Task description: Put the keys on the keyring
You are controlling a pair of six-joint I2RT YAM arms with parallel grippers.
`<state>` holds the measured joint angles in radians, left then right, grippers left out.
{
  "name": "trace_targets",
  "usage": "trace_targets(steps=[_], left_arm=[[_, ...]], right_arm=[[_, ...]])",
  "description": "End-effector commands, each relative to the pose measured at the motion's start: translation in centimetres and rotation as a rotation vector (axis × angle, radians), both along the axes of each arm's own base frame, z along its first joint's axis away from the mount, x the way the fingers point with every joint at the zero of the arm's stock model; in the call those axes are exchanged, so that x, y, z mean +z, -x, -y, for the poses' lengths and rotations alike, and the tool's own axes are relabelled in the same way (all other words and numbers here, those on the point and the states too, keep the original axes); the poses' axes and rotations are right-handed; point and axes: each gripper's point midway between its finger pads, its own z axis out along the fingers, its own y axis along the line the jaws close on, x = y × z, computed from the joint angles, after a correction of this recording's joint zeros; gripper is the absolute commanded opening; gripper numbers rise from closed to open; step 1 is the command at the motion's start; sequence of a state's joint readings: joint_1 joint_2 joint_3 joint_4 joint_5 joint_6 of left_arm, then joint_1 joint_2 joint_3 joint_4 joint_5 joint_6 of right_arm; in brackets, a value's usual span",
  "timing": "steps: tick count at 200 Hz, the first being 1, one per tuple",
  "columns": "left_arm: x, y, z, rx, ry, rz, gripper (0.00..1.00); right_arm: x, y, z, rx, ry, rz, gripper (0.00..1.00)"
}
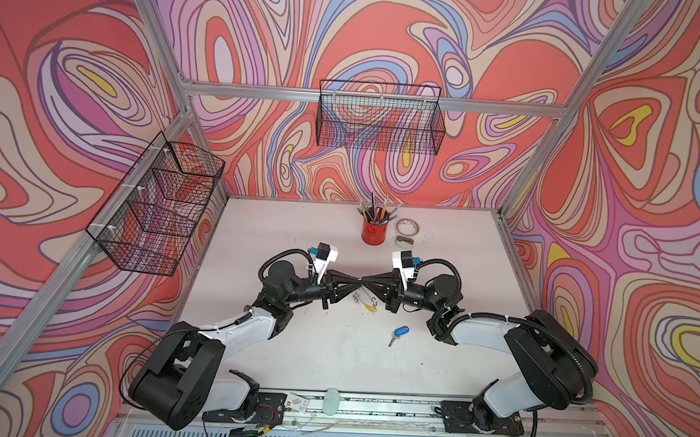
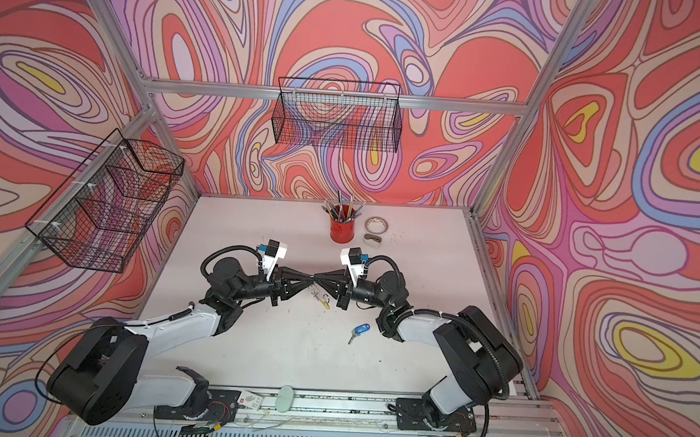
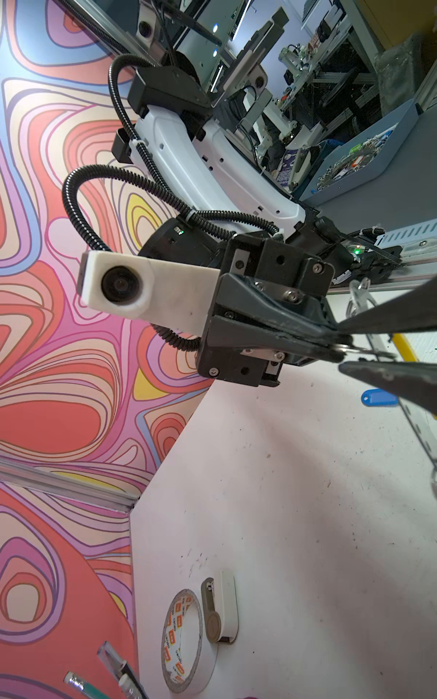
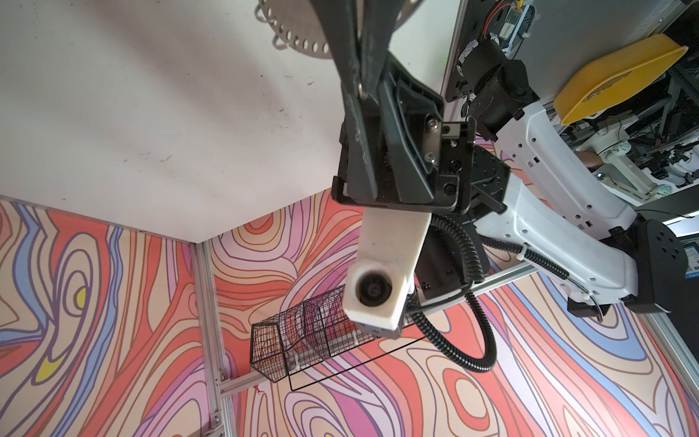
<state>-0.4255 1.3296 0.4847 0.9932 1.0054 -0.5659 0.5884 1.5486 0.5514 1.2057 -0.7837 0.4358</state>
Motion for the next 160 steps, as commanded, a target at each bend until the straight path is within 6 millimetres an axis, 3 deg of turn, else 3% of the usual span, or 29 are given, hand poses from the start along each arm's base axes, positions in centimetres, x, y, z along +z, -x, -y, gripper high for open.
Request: trace_targets(steps=[1,33,84,117,118,139,160], left_arm=[[1.5,0.4,0.3,-0.035,0.027,0.058,0.08],[1.2,0.4,0.3,-0.029,0.012,0.047,0.0],[0.8,-0.4,-0.3,0.061,-0.035,0.069,0.0],[-0.1,-1.0,-0.9,0.169,-0.142,0.152,0.0],[0.6,-1.2,-0.9,0.173,-0.136,0.173,0.0],[0.9,-1.4,-1.1,0.212,-0.207,0.292,0.0],[0.3,-1.5,-1.0,0.222,-0.276,0.38,0.0]], right_arm=[[1.0,-0.3,0.2,-0.004,-0.026,0.032,0.0],[1.1,-0.6,0.5,-0.017,-0.031,0.034,0.0],[1.5,-0.6,0.6,-0.025,-0.042,0.029,0.0],[2.1,-2.6,2.8,-0.162,-0.061,-0.024,0.33],[2.1,-2.7,3.0,-0.171,-0.062,-0.027,0.34],[1.8,-4.6,5.0,-0.316,-0.055,-0.1,0.44],[0.3,-6.4,5.5,-0.409,0.043,-0.221,0.5]])
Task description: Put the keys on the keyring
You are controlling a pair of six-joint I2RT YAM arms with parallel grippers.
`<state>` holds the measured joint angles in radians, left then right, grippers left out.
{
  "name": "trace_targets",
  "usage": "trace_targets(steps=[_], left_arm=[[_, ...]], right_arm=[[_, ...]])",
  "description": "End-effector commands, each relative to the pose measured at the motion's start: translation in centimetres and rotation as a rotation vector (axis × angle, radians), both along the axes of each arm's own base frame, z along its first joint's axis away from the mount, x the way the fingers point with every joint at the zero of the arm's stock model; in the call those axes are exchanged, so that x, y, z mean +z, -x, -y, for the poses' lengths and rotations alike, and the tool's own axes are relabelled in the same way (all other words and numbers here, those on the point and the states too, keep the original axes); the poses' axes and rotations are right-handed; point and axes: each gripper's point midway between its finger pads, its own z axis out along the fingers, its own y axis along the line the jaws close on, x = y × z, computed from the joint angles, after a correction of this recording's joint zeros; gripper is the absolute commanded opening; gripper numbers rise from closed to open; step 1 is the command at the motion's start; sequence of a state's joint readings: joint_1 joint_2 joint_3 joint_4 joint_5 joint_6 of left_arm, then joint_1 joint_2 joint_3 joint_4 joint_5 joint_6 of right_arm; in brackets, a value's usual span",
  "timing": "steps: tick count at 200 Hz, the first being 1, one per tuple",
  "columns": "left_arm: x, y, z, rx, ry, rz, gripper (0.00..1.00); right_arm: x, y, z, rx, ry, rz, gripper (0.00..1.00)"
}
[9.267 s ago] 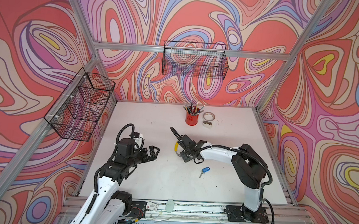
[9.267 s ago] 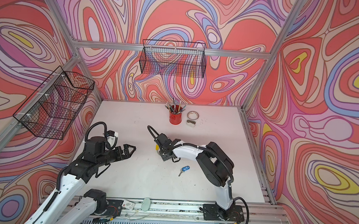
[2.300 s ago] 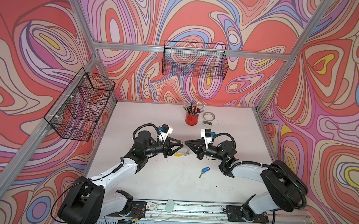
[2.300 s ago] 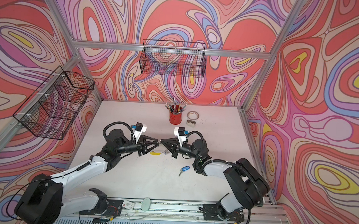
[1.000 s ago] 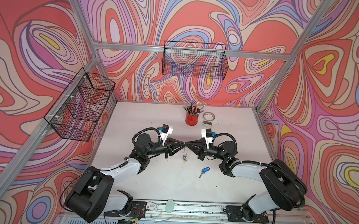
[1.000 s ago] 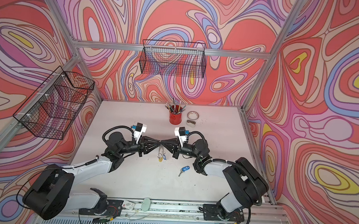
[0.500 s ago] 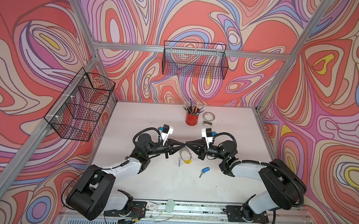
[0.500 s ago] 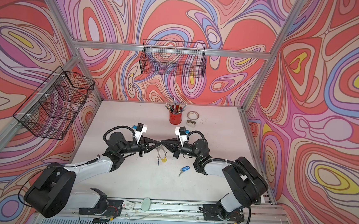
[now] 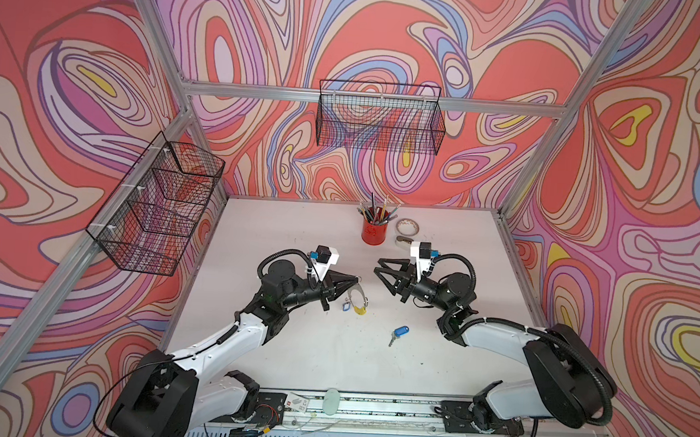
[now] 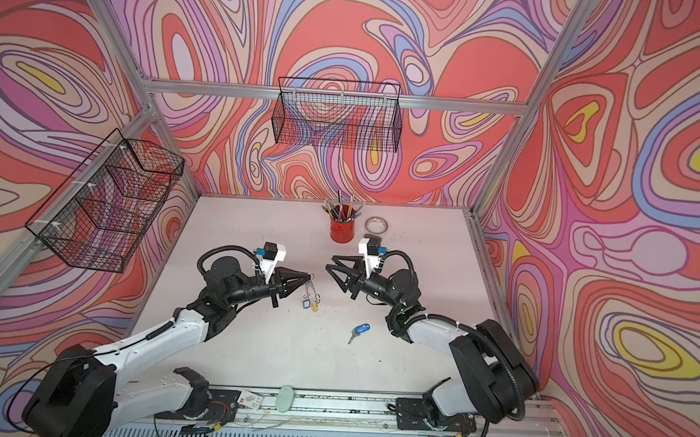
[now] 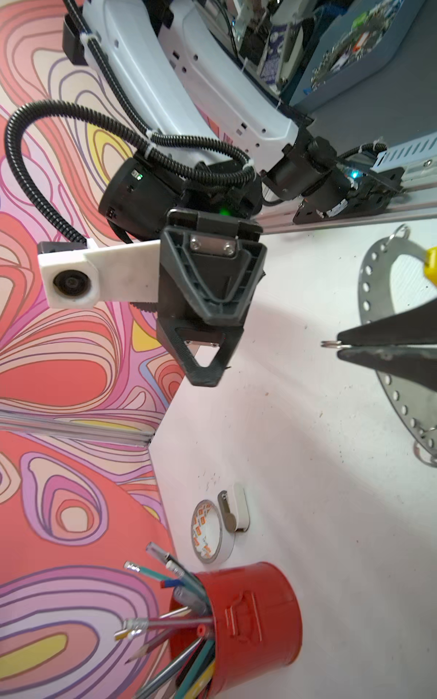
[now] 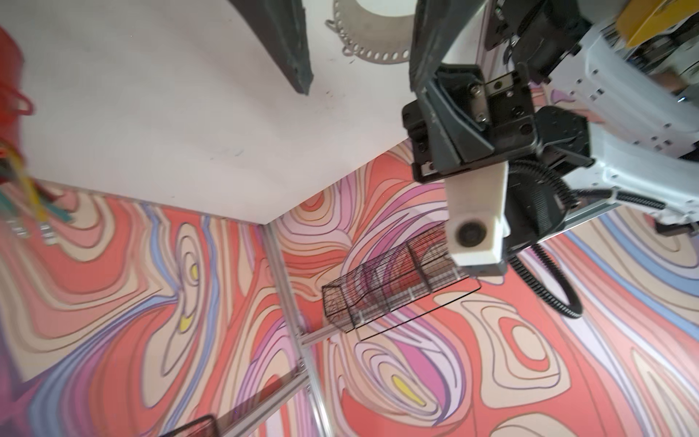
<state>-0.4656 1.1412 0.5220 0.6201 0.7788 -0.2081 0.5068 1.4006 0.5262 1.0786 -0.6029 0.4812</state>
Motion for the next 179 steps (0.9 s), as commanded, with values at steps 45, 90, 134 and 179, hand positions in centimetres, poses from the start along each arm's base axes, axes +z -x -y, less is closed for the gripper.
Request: trace_targets(steps=[45,90,134,179], left_arm=[[-1.6,-0.5,1.6,0.053,-0.351,0.456,0.0],[-3.4,-0.9,3.1,0.032,-0.512,0.636,0.0],[-3.9,-1.5,4.2,0.015,-0.607,0.773,0.0],[-3.5,-1.6,4.5,0.007,-0.655,0.859,0.0]], right_arm=[[-4.7,-3.5,2.8,-0.258,0.199,-0.322,0.62],[-6.7,-4.0,5.3,-0.379,0.264,-0.397,0.73],[-7.9,-3.7,5.7,-0.377,0.315,-0.437,0.77],[-9.4,-3.8,6.1,-0.347,0.294,-0.462,0.78]])
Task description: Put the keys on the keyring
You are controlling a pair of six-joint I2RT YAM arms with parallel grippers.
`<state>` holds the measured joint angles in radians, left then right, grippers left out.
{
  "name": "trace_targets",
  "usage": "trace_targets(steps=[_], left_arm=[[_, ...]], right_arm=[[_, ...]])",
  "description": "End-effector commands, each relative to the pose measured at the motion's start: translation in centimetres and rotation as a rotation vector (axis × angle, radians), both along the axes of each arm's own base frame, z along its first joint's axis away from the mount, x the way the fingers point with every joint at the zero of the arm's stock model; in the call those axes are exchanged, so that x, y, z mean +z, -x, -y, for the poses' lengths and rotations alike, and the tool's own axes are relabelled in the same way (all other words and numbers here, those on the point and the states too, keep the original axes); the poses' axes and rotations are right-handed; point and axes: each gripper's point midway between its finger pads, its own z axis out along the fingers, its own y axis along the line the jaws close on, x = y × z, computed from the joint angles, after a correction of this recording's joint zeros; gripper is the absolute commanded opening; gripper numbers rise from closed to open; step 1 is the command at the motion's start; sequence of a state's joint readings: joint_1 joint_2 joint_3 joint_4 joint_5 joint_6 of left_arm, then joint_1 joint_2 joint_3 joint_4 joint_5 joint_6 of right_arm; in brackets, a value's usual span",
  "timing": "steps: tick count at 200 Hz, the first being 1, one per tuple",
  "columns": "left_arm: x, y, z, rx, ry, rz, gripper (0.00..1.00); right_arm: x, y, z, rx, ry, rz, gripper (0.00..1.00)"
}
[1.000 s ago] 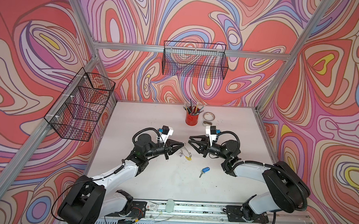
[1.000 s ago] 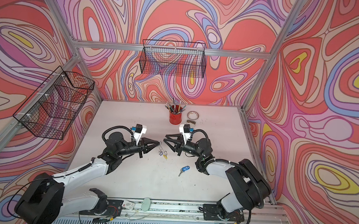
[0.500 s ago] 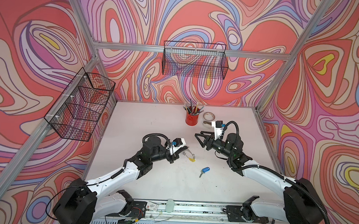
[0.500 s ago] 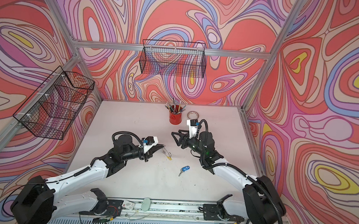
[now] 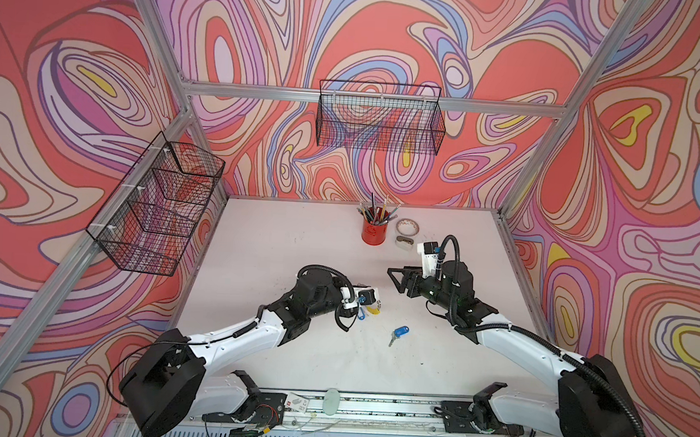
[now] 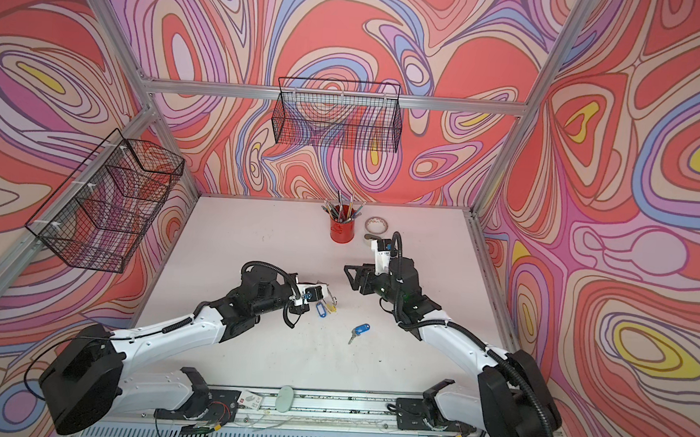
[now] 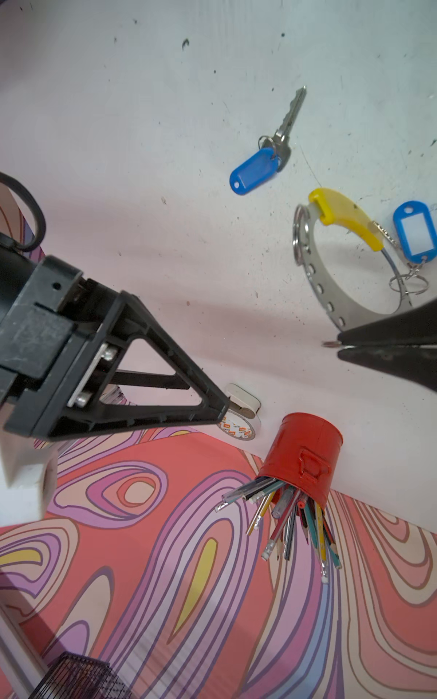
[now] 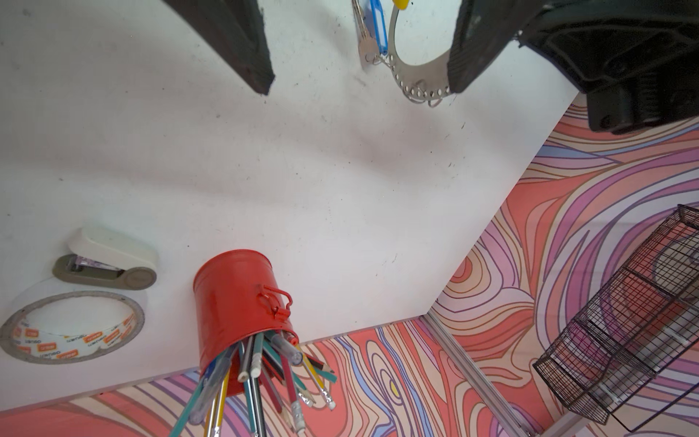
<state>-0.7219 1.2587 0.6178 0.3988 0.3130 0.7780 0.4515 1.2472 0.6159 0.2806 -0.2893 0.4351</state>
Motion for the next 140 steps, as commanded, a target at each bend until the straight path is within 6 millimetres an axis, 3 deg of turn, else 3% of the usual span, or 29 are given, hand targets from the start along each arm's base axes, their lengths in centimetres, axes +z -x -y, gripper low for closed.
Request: trace_targets(steps=[1,77,95,140], left_arm=[[1.9,-0.4,0.5,-0.02,-0.033,0.122,0.0],[2.4,-0.5,-0.1,0.014,-0.022,0.109,0.0],[2.9,-0.6,-0.2,0.048,0.03,0.01,0.0],[4.5,-1.8,-1.4,0.184,0.219,-0.422,0.0]], right_arm=[[-1.2,0.1,0.3,0.014,-0.018,-0.022,0.78],[-1.0,0.0,-0.7,0.091,-0.047,0.013,0.78],[-0.4,0.3,-1.3,0.135,-0.065,0.046,0.76],[0.8,0.5,-3.0,0.249,-0.093,0.061,0.69]])
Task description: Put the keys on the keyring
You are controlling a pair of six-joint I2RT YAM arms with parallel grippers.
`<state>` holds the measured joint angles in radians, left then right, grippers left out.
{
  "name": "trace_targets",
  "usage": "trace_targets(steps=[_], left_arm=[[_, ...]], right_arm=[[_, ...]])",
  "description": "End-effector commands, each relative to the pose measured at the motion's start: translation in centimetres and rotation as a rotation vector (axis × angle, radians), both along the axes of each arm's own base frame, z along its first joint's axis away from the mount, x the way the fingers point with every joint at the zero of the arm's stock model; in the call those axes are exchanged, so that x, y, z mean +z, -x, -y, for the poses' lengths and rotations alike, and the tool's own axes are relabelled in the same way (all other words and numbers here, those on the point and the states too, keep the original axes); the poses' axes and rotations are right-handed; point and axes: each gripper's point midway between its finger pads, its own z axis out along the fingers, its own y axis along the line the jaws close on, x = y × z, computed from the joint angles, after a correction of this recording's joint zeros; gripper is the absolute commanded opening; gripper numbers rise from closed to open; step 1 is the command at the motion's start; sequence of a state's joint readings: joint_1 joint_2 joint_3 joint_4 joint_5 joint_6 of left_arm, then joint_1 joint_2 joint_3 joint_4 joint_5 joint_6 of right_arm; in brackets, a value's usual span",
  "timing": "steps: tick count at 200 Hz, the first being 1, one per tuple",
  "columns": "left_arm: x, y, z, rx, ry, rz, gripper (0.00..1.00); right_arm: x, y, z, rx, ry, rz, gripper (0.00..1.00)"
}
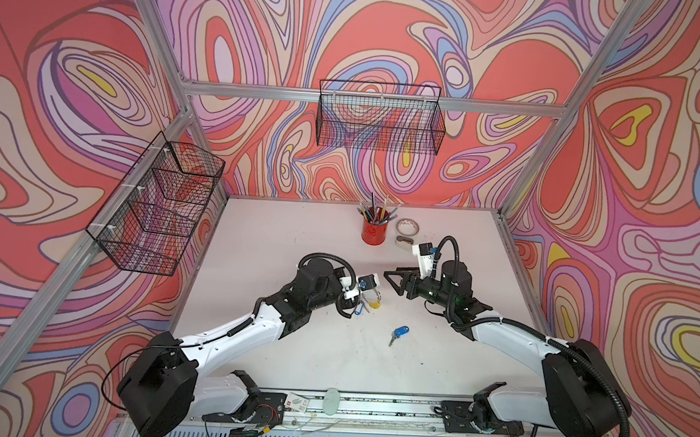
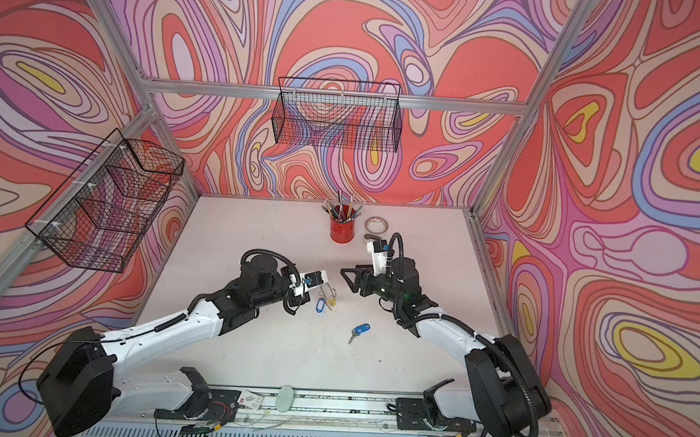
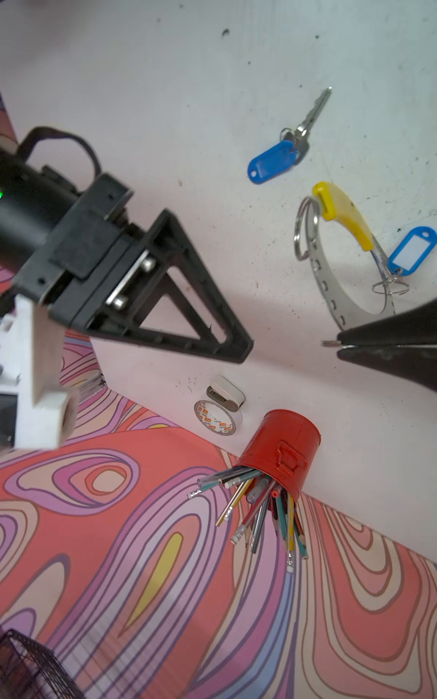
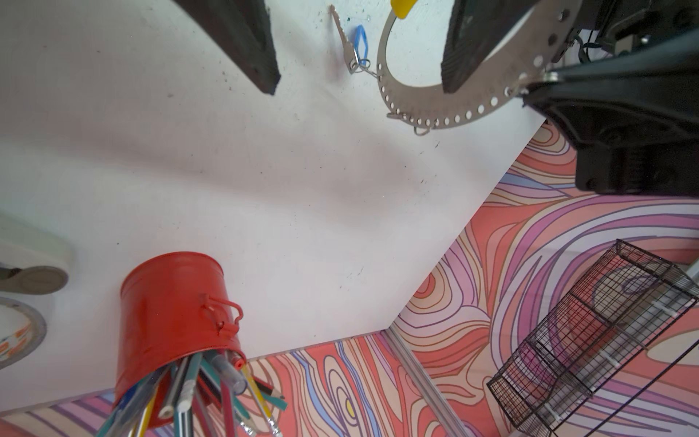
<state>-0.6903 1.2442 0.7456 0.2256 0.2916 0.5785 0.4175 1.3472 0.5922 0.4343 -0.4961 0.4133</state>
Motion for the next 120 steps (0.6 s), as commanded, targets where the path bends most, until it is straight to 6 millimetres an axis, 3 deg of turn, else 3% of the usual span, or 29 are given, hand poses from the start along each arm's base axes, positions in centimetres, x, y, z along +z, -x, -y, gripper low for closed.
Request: trace_targets(steps=[1,47,79,120], left_arm=[[2.0,-0.2,-0.7,0.073,0.154,-0.252,0.0],[3.1,-0.5,-1.8,0.052,0.301,-0.538,0.0],[3.7,-0.8,-2.0,0.002,0.353,-0.629,0.0],[4.0,-0.5,-1.7,-0.052,0.325,-0.673,0.0]], right_arm=[[1.8,0.0,-1.2,0.084,-0.037,0.046,0.68],[3.9,0.6,-2.7,0.183,-0.124,0.046,0.54],[5.7,0.7,-3.2,0.22,-0.164,0.077,0.55],[6.5,0.9,-4.1,0.293,-0.176,0.084,0.53]])
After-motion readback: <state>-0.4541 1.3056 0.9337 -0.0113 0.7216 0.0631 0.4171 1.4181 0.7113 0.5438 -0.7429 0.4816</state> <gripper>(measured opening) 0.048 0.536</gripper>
